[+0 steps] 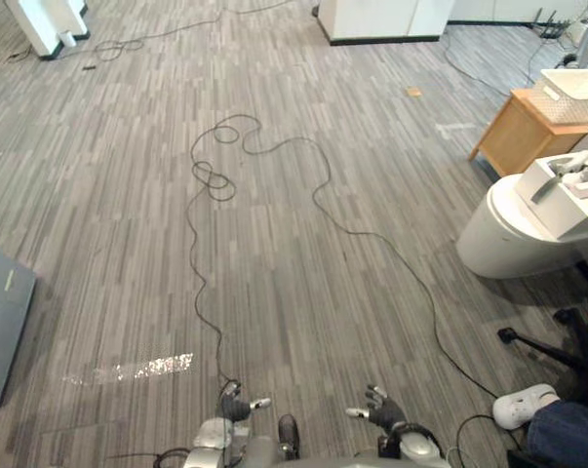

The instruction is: Organize washtable

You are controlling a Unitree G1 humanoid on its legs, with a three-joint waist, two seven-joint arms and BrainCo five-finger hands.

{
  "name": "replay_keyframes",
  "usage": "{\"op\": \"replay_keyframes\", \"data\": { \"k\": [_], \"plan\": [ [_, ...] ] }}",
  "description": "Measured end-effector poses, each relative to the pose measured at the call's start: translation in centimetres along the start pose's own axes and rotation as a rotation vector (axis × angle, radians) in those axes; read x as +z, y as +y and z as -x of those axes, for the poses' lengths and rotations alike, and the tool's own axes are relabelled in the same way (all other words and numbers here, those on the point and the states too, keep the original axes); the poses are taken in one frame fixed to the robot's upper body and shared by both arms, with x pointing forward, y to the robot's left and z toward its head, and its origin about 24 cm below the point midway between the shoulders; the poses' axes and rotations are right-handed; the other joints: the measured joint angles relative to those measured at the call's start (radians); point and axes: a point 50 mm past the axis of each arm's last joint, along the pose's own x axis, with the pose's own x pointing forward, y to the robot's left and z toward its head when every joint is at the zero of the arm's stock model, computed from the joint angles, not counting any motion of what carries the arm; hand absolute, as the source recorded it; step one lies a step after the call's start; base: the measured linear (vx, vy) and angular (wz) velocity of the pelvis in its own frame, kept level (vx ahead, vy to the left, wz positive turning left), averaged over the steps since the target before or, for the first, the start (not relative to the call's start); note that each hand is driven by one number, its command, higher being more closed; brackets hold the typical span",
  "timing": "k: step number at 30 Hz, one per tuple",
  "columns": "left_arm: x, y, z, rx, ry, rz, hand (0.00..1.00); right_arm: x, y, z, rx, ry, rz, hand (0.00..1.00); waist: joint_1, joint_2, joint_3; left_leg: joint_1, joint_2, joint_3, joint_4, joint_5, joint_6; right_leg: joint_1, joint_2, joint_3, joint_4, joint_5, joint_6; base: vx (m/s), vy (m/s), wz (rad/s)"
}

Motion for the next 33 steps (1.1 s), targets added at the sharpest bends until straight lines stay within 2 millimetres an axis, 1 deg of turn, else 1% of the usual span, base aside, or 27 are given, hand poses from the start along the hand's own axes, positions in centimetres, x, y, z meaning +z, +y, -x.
{"op": "replay_keyframes", "data": {
  "k": [1,2,3,5,9,11,13,14,19,23,25,28,33],
  "plan": [
    [-0.1,0.1,0.0,0.001,0.005,-0.002,0.0,0.0,0.0,0.0,0.001,0.001,0.001,0.0,-0.008,-0.001,-0.001,0.005,0.0,-0.006,-0.019,0.013,-0.005,0.0,0.004,-0.003,-0.005,0.003,-0.002,-0.04,-0.105,0.23],
    [-0.3,0.3,0.0,0.002,0.012,-0.006,0.0,0.0,-0.1,0.0,0.0,0.005,0.003,0.0,-0.012,-0.003,-0.002,0.02,0.002,-0.018,-0.063,0.04,-0.005,0.002,0.013,-0.004,-0.014,0.008,-0.003,-0.03,-0.098,0.22],
    [-0.3,0.4,0.0,0.001,0.012,-0.009,0.0,-0.2,-0.1,-0.1,0.0,0.015,0.005,0.0,-0.013,-0.009,-0.003,0.021,0.005,-0.025,-0.068,0.047,-0.001,0.006,0.017,-0.003,-0.019,0.008,-0.003,-0.04,-0.11,0.2],
    [-0.4,0.5,0.0,-0.005,0.014,-0.011,0.0,-0.5,-0.3,-0.1,-0.003,0.029,0.008,0.0,-0.014,-0.012,-0.005,0.032,0.006,-0.029,-0.068,0.051,-0.006,0.021,0.02,-0.002,-0.024,0.008,-0.003,-0.04,-0.077,0.09],
    [-0.8,0.6,0.1,-0.002,0.026,-0.013,0.0,-0.6,-0.7,-0.1,-0.009,0.04,0.023,0.0,-0.017,-0.002,-0.003,0.043,0.013,-0.034,-0.076,0.059,0.002,0.032,0.031,0.019,-0.035,0.005,-0.004,-0.1,-0.046,-0.05],
    [-1.1,0.8,0.2,-0.001,0.039,-0.023,0.0,-0.6,-0.9,-0.1,-0.011,0.041,0.024,0.0,-0.034,-0.001,-0.003,0.036,0.012,-0.04,-0.076,0.06,0.002,0.03,0.033,0.022,-0.045,-0.008,-0.001,-0.13,-0.039,0.1],
    [-1.3,0.8,0.2,0.0,0.05,-0.029,0.0,-0.7,-1.2,0.0,-0.018,0.046,0.03,0.0,-0.04,0.004,-0.002,0.032,0.014,-0.046,-0.077,0.063,-0.002,0.03,0.036,0.023,-0.05,-0.019,0.003,-0.12,-0.037,0.13],
    [-1.4,0.8,0.2,-0.001,0.053,-0.037,0.0,-1.2,-1.6,0.1,-0.026,0.064,0.039,0.0,-0.038,0.009,-0.005,0.032,0.017,-0.046,-0.077,0.062,-0.002,0.031,0.04,0.023,-0.051,-0.019,0.005,-0.1,-0.036,0.05],
    [-1.5,0.8,0.2,-0.001,0.056,-0.037,0.0,-1.3,-1.7,0.2,-0.03,0.066,0.041,0.0,-0.037,0.016,-0.008,0.016,0.023,-0.046,-0.077,0.059,0.002,0.032,0.054,0.026,-0.074,-0.021,0.007,-0.02,-0.026,0.1],
    [-1.6,0.9,0.3,0.0,0.059,-0.037,0.0,-1.4,-1.6,0.2,-0.028,0.072,0.038,0.0,-0.036,0.01,-0.012,0.011,0.006,-0.059,-0.076,0.06,0.001,0.042,0.045,0.023,-0.093,-0.018,0.003,0.11,-0.006,0.12],
    [-1.7,0.9,0.3,0.0,0.061,-0.037,0.0,-1.4,-1.6,0.2,-0.027,0.073,0.036,0.0,-0.037,0.006,-0.014,0.012,-0.006,-0.073,-0.076,0.057,0.007,0.058,0.038,0.016,-0.108,-0.013,0.01,0.14,-0.009,0.18],
    [-1.7,1.0,0.3,0.003,0.062,-0.039,0.0,-1.5,-1.5,0.1,-0.027,0.082,0.031,0.0,-0.036,0.004,-0.015,0.023,-0.019,-0.086,-0.076,0.058,0.015,0.087,0.032,0.015,-0.12,-0.013,0.01,0.16,-0.039,0.23],
    [-1.8,1.1,0.3,0.004,0.062,-0.04,0.0,-1.5,-1.4,0.0,-0.024,0.095,0.024,0.0,-0.037,0.0,-0.014,0.049,-0.017,-0.107,-0.077,0.057,0.016,0.115,0.039,0.014,-0.114,-0.01,0.005,0.08,-0.076,0.18]
  ]
}}
